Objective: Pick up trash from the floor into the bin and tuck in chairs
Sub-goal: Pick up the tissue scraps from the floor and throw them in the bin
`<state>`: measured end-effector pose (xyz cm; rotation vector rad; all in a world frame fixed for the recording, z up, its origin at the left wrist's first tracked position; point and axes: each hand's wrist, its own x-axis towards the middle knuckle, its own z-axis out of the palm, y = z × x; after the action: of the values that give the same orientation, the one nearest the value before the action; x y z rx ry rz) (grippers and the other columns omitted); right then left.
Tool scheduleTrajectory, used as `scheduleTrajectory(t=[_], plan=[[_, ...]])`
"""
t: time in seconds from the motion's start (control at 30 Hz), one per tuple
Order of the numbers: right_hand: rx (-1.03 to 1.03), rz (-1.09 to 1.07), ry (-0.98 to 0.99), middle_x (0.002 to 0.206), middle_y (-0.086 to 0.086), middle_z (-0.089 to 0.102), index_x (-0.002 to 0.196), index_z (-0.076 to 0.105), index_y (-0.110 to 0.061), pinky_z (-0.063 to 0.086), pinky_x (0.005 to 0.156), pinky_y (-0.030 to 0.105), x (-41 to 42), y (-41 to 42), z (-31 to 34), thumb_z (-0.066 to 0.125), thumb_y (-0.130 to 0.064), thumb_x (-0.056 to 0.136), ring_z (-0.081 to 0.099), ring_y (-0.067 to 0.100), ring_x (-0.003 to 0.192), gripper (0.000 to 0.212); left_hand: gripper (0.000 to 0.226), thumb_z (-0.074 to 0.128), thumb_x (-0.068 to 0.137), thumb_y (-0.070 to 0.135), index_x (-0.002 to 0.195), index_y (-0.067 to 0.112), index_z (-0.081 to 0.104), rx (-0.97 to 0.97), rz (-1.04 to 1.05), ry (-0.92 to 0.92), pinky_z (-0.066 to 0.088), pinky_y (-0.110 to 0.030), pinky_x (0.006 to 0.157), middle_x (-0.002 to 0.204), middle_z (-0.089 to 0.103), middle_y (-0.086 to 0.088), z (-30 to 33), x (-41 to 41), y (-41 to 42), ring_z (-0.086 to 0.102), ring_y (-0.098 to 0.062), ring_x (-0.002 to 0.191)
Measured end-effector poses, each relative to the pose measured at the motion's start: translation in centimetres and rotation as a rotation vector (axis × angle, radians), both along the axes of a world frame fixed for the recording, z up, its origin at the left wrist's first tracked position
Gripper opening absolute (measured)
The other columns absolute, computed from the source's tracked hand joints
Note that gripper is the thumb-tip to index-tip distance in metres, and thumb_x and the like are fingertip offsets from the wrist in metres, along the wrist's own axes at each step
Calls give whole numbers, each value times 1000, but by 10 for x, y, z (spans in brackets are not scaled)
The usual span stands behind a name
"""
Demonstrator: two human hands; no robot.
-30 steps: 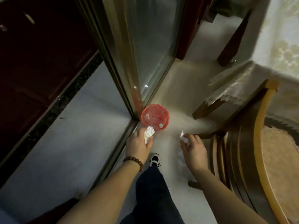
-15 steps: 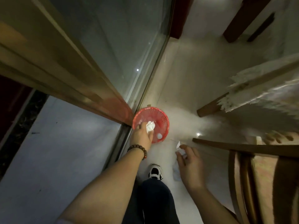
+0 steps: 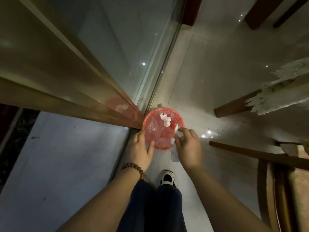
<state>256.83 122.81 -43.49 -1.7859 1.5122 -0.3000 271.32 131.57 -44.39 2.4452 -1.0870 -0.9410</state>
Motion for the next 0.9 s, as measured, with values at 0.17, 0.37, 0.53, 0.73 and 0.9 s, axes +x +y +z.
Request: scheduleTrajectory(t=[0.17, 0.37, 0.53, 0.73, 0.9], plan=[[95, 48, 7, 116, 8, 54, 123, 54, -16, 39, 76, 25, 38, -16, -45, 59, -21, 88, 55, 26, 98, 36, 57, 49, 93, 37, 143, 15, 34, -43, -8, -49, 32, -27, 100, 144, 41, -6, -2, 8, 12, 39, -21, 129], [175, 113, 72, 143, 8, 39, 142, 33, -21, 39, 99, 39, 41, -12, -54, 55, -30, 91, 40, 28, 126, 57, 57, 50, 93, 35, 143, 13, 34, -23, -1, -43, 31, -35, 108, 146, 40, -8, -1, 15, 17, 36, -23, 133], [79, 111, 122, 142, 6, 41, 141, 35, -20, 37, 103, 41, 18, -7, 1, 53, -32, 90, 37, 27, 126, 55, 61, 46, 93, 39, 146, 14, 28, -2, -19, -47, 30, -38, 112, 150, 34, -7, 41, 10, 13, 30, -22, 137], [-40, 70, 135, 148, 7, 33, 141, 34, -19, 21, 111, 35, -12, 4, 125, 48, -35, 93, 25, 23, 137, 53, 61, 46, 93, 40, 146, 16, 28, -60, -65, -50, 25, -35, 111, 152, 29, -7, 146, -3, 8, 26, -22, 139], [-96, 19, 107, 148, 8, 34, 140, 36, -18, 26, 110, 39, -41, 34, 224, 49, -37, 93, 25, 23, 137, 53, 55, 50, 92, 36, 141, 13, 37, -165, -134, -95, 31, -33, 106, 145, 40, -8, 235, -14, 11, 36, -24, 132]])
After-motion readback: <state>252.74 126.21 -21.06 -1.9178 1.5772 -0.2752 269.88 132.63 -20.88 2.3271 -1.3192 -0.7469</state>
